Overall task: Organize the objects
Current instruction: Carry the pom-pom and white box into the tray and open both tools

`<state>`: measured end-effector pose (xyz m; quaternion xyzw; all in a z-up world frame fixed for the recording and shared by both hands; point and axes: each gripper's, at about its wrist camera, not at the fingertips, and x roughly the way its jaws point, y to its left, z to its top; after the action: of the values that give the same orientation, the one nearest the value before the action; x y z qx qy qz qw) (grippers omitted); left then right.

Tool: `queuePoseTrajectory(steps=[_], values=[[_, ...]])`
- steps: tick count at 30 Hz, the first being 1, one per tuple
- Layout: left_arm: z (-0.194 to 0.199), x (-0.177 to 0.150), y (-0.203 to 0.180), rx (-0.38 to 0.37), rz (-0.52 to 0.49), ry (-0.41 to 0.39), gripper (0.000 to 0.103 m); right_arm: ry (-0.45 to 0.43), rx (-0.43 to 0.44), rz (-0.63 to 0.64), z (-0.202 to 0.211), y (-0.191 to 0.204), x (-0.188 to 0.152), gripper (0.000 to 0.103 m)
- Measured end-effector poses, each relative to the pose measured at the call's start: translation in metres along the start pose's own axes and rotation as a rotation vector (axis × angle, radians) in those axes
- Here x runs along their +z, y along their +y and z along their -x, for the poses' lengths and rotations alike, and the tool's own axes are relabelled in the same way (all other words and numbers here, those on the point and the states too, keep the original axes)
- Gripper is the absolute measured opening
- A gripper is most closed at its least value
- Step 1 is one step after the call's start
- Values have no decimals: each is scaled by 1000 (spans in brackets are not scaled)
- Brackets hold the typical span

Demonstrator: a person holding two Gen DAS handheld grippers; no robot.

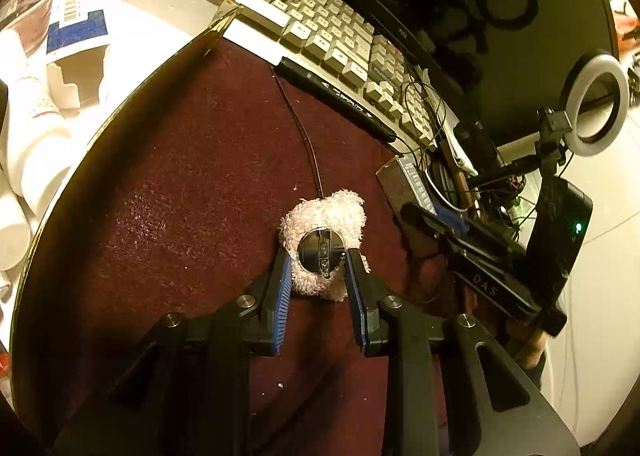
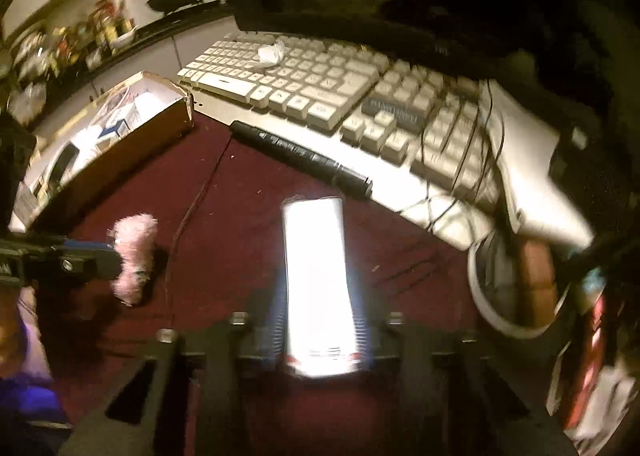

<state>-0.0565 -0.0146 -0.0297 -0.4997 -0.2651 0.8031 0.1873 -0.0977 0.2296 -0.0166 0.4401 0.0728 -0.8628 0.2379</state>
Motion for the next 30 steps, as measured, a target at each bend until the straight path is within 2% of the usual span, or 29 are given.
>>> queuePoseTrajectory(steps=[4, 7, 11, 14, 22, 30], values=[[7, -3, -1, 18, -11, -13, 25, -16, 49, -108, 2, 8, -2, 26], [13, -7, -2, 35, -24, -30, 25, -38, 131, -172, 1, 21, -3, 26], [19, -9, 1, 32, -3, -32, 25, -72, 159, -224, 5, 31, -5, 26], [30, -10, -1, 19, 0, -60, 25, -120, 182, -218, 15, 43, -1, 26], [74, -2, 5, 12, 24, -156, 25, -144, 226, -156, 23, 72, 15, 26], [117, 20, 32, 86, 93, -269, 25, -151, 276, -87, 16, 111, 56, 26]])
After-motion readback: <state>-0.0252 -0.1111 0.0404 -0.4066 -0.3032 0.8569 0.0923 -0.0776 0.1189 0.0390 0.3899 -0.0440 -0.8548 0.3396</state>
